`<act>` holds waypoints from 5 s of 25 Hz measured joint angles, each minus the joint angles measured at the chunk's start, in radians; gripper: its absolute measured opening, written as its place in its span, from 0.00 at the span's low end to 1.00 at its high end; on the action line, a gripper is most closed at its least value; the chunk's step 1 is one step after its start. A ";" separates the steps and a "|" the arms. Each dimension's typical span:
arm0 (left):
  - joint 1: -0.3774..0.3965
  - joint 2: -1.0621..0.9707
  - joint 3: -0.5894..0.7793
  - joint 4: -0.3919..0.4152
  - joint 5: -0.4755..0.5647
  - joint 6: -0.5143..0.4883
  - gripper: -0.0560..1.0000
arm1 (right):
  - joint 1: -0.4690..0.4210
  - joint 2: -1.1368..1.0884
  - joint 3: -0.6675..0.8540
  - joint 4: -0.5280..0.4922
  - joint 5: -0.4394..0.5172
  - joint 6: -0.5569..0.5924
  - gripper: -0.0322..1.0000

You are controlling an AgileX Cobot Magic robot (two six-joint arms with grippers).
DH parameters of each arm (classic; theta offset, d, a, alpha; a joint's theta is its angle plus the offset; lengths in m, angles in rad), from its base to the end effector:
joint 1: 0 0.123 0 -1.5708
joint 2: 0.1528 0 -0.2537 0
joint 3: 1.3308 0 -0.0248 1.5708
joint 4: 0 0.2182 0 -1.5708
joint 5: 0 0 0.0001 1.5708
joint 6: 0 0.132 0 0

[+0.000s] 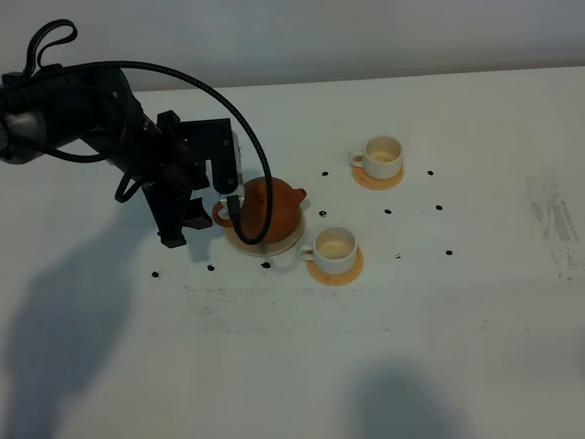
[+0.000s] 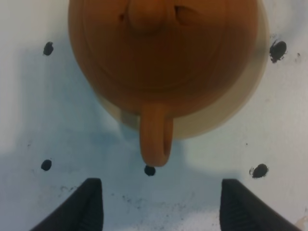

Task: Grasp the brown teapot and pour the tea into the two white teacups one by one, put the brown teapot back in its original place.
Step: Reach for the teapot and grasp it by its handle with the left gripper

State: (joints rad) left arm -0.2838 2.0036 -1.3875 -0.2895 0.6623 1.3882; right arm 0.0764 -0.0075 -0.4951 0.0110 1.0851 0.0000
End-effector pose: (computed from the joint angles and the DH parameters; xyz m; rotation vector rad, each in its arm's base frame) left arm 0.3695 -0.1319 0.1260 1.8220 2.0011 0.0152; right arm 0.0324 0.0038 0.2389 -0.0796 2.0651 0.0603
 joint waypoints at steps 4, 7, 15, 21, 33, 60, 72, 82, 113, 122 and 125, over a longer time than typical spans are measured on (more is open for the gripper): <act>0.000 0.000 0.000 0.000 0.000 0.000 0.55 | -0.087 0.000 0.000 0.000 0.000 0.000 0.46; 0.000 0.000 0.000 -0.002 0.000 0.000 0.55 | -0.112 0.000 0.000 0.000 0.000 0.000 0.46; 0.000 0.000 0.000 -0.002 0.000 -0.001 0.55 | -0.114 0.000 0.000 0.002 0.000 0.000 0.46; 0.000 0.000 0.000 -0.003 0.005 -0.053 0.55 | -0.114 0.000 0.000 0.003 0.000 0.000 0.46; 0.000 0.000 0.000 -0.003 0.007 0.019 0.55 | -0.115 0.000 0.000 0.003 0.000 0.000 0.46; 0.003 0.138 -0.205 -0.032 0.207 0.216 0.55 | -0.115 0.000 0.000 0.004 -0.001 0.000 0.46; -0.003 0.158 -0.205 -0.010 0.169 0.218 0.55 | -0.115 0.000 0.000 0.004 -0.001 0.000 0.46; -0.018 0.161 -0.205 -0.019 0.155 0.219 0.47 | -0.115 0.000 0.000 0.004 -0.001 0.000 0.46; -0.023 0.170 -0.205 -0.043 0.122 0.193 0.15 | -0.115 0.000 0.000 0.004 -0.001 0.000 0.46; -0.023 0.170 -0.205 -0.048 0.126 0.164 0.15 | -0.115 0.000 0.000 0.004 -0.001 0.000 0.46; -0.023 0.170 -0.205 -0.054 0.126 0.164 0.15 | -0.115 0.000 0.000 0.004 -0.001 0.000 0.46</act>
State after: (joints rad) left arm -0.3070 2.1740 -1.5924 -0.3431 0.7882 1.5522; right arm -0.0391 -0.0075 -0.4951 0.0151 1.0844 0.0000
